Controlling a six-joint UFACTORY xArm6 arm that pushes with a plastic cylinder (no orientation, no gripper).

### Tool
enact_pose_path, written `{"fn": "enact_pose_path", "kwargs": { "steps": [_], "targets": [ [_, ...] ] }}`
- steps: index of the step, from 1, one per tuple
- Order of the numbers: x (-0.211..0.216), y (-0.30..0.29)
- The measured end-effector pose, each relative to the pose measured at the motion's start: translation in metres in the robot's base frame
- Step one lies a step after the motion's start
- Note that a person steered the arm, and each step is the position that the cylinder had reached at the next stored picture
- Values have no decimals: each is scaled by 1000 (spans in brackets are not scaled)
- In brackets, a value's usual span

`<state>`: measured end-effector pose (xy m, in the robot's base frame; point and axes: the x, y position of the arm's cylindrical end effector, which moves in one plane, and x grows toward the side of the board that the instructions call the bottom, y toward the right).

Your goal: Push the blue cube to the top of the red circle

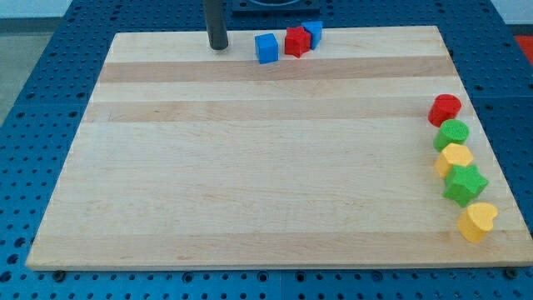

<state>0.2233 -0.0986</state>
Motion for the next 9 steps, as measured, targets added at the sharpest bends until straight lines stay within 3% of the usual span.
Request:
{"fn": "enact_pose_path", "kwargs": {
  "steps": [4,9],
  "targets": [
    [8,80],
    [99,93]
  ]
}}
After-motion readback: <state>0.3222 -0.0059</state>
